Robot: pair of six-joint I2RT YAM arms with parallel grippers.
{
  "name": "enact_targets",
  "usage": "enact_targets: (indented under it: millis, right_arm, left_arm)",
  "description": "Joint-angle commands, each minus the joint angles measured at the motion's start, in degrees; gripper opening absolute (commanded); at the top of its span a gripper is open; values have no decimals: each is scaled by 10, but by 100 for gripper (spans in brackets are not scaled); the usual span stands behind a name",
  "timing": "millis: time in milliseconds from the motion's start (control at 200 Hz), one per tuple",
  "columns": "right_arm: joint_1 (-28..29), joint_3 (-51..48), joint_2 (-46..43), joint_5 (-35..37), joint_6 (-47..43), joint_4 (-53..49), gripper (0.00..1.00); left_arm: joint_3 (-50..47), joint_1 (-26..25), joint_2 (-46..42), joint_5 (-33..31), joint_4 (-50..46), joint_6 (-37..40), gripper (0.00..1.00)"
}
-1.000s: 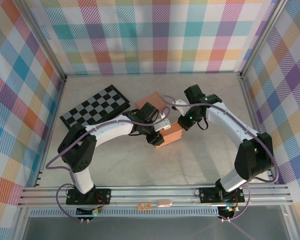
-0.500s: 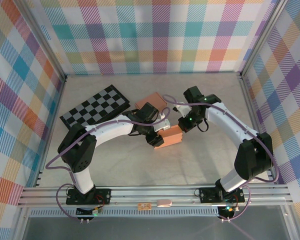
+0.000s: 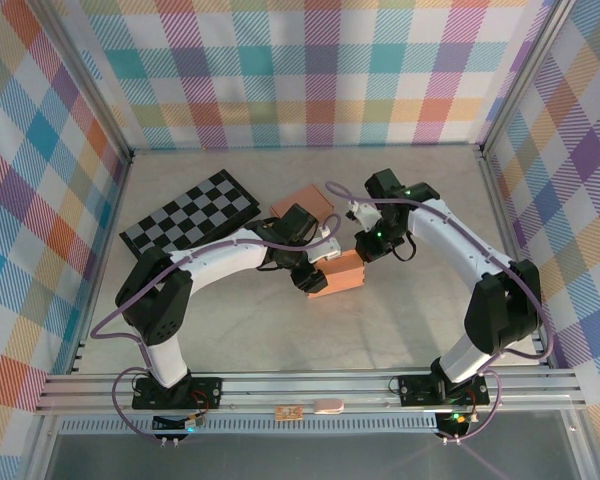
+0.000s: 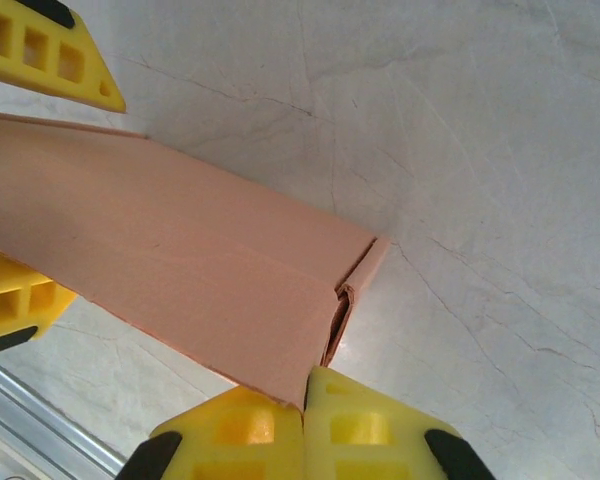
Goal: Fold the paper box
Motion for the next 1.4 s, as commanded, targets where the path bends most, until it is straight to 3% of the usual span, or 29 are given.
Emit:
enact_targets:
  millis: [0, 230, 660, 1035, 1400]
  right_arm:
    - [9, 26, 13, -41, 18, -30, 0]
    - [11, 8, 13, -39, 43, -16, 0]
    - [35, -104, -64, 28, 101, 125, 0]
    - [53, -105, -57, 47, 150, 131, 0]
    - [57, -57, -37, 44, 198, 95, 0]
  left_arm:
    - [20, -5, 0, -5, -1, -1, 66]
    - [21, -5, 0, -3, -3, 0, 65]
    - [12, -6, -17, -11, 13, -20, 65]
    - [-15, -5, -51, -28, 34, -64, 67]
    - [-12, -7, -36, -7, 12, -53, 59]
